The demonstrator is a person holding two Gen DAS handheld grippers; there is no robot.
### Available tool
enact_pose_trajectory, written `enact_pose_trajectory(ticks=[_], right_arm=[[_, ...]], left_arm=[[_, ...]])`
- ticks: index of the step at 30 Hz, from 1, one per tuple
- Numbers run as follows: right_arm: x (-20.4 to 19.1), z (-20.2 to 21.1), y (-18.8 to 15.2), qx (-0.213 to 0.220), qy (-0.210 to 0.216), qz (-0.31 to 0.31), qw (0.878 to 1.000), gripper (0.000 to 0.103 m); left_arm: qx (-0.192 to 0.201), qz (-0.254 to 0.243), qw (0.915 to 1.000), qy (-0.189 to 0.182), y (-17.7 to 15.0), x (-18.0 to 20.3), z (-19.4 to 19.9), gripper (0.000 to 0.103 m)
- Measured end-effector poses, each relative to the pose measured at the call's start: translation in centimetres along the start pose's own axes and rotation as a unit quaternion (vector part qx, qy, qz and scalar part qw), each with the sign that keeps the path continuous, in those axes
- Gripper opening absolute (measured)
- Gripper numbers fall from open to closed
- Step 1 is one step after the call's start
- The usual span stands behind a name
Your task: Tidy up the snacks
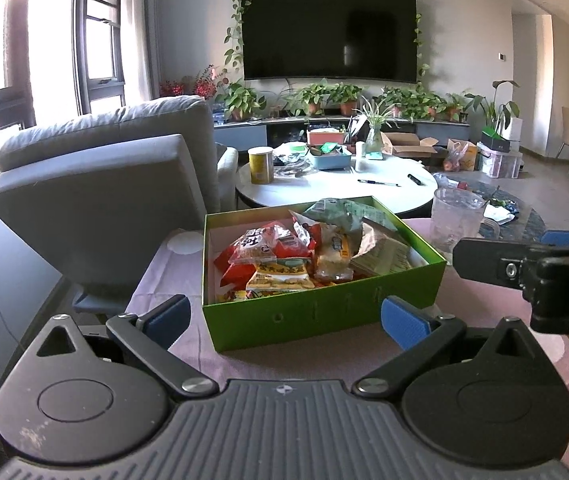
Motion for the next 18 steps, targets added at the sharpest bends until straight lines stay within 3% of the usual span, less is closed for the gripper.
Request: enact_pose_trajectory(ticks=[18], right_arm=[[-0.3, 1.1, -0.8, 0.004, 0.003, -0.007, 1.000, 0.065]], left_arm=[[-0.002, 0.001, 1.0000, -0.003, -0.5, 0.1, 1.5, 0.102]])
Point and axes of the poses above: each gripper's, at about its wrist camera, not at the fingertips, and z roughly against the way its jaws point, x to its right, y to its top, the point moved 2 cm from there along -z, roughly the way its jaws point, and after that the axes turned 1 degree about y, right-handed, at the moved point
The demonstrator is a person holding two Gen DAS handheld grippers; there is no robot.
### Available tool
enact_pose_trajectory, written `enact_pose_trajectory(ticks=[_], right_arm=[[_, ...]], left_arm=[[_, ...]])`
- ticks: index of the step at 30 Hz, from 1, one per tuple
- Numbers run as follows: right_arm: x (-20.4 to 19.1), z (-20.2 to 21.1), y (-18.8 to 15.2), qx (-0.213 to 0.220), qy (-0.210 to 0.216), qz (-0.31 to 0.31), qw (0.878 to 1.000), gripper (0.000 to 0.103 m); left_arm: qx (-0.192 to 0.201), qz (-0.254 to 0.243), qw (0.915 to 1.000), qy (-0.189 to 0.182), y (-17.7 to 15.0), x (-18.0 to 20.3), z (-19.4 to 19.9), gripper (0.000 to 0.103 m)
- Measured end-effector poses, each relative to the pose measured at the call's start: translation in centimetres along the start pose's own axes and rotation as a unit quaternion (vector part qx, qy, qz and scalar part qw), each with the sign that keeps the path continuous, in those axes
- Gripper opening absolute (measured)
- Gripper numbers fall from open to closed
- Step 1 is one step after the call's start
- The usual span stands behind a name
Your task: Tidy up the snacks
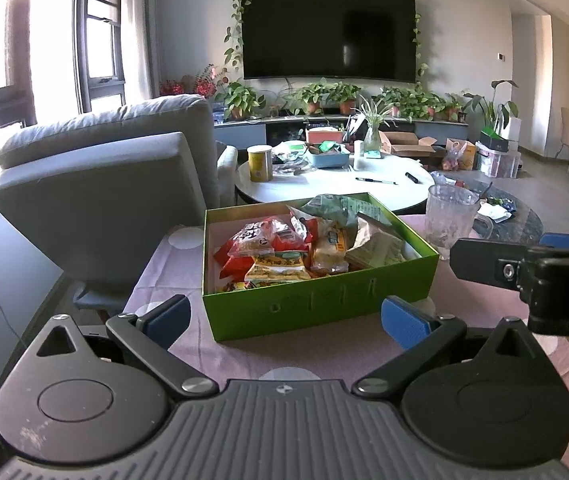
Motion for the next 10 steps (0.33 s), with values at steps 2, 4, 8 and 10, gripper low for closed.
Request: enact_pose_trajectory(ticks=[2, 4, 8, 10], right_arm=[[0.09, -0.10, -0.08, -0.002, -0.002, -0.003, 1.000, 0.065], [0.13, -0.24, -0.07, -0.004, -0.002, -0.005, 1.000, 0.065], [0.03, -0.19, -0.15, -0.005, -0.002, -0.004, 1.000, 0.065], [0.01, -0.14, -0.23, -0.005, -0.001, -0.003, 1.000, 0.065]], left_arm=[[0.000, -0.002, 1.0000, -0.002, 0.07, -0.02, -0.12, 0.102], [0.001, -0.004, 1.0000, -0.005, 0.08, -0.03, -0.04, 0.102], [0.000, -0.002, 1.0000, -0.003, 0.07, -0.04, -0.03, 0.102], [0.000, 0.000, 1.0000, -0.001, 0.09, -0.06, -0.08, 0.102]])
Point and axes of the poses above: each gripper's, at about its wrist camera, not at the fingertips, and z roughly against the way its jaws point, x to its right, y to its top, the point moved 2 cm from there along -z, roughly the way its jaws point, and after that the axes turned 1 degree about y, right-handed, at the moved point
